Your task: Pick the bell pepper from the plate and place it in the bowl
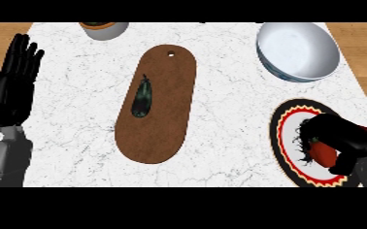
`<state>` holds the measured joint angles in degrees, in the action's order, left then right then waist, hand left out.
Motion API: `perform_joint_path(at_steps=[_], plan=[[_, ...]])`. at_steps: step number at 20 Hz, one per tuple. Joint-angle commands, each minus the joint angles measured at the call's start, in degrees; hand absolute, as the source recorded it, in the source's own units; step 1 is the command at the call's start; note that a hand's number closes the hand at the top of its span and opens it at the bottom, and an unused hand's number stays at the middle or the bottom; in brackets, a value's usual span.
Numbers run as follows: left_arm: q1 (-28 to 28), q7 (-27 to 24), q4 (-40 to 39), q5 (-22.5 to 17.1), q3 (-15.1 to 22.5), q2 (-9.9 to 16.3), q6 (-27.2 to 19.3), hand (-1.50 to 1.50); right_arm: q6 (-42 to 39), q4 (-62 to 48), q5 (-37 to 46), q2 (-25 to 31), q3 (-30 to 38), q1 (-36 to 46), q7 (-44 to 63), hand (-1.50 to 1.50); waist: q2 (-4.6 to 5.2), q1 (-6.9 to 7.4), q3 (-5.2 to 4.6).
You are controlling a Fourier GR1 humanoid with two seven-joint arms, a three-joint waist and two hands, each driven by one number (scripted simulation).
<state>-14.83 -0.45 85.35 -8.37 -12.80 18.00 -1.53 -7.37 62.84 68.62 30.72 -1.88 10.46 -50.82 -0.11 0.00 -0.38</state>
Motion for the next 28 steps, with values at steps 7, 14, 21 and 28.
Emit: perform_joint_path(at_steps=[7, 14, 21, 28], plan=[[2.1, -0.8, 0.1, -0.4, -3.1, 1.7, -0.4, 0.00, -2.5, -16.9, -8.6, 11.2, 27.5, -4.5, 21.8, 1.50, 0.26, -5.27, 0.49], [2.5, -1.1, 1.4, -0.7, -0.6, 0.1, 1.5, 0.00, 2.2, -28.8, -11.9, 21.1, 39.1, -3.8, 27.8, 1.50, 0.30, -0.16, 0.54], [-1.0, 0.2, -1.0, 0.8, -0.6, 0.2, -0.4, 0.00, 0.9, -25.7, -17.4, 27.7, 43.9, -0.7, 27.5, 1.50, 0.02, -0.45, 0.34], [2.7, -0.4, 2.2, 1.0, 0.1, -1.7, -0.9, 0.00, -8.8, -12.8, -25.5, 30.0, 46.9, 2.5, 25.0, 1.50, -0.25, -0.47, 0.18]])
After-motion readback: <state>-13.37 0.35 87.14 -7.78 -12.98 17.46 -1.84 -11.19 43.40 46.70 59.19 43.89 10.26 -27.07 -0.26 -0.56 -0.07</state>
